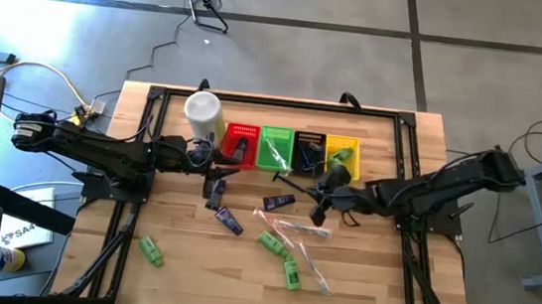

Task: Pick & Place Travel size toiletries
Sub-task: Put the blue toothbrush into the green bin

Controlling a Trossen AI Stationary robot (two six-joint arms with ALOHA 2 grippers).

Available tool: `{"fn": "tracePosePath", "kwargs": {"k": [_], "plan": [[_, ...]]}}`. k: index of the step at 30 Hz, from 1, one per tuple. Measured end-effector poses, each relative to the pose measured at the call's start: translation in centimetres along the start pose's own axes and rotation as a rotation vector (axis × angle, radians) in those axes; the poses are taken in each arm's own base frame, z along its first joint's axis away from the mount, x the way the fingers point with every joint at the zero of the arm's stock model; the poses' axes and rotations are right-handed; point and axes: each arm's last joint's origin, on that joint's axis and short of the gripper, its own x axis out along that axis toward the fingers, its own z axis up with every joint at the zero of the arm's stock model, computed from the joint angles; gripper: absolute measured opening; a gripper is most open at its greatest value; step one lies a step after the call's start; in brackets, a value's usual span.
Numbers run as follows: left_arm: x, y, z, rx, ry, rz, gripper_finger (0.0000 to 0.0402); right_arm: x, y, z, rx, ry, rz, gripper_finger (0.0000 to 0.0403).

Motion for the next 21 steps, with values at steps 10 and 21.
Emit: {"fn": "tracePosePath", "kwargs": {"k": [10, 21], "plan": [[0.0, 0.0, -0.2, 0.017, 0.023, 0.002, 0.0088, 2.2, 1.1, -0.2, 0.017, 0.065, -0.091, 0.0003], [0.1, 0.0, -0.4, -0.004, 0.032, 0.002, 0.0088, 3.8, 1.3, -1.8, 0.063, 0.121, -0.121, 0.0003]]}}
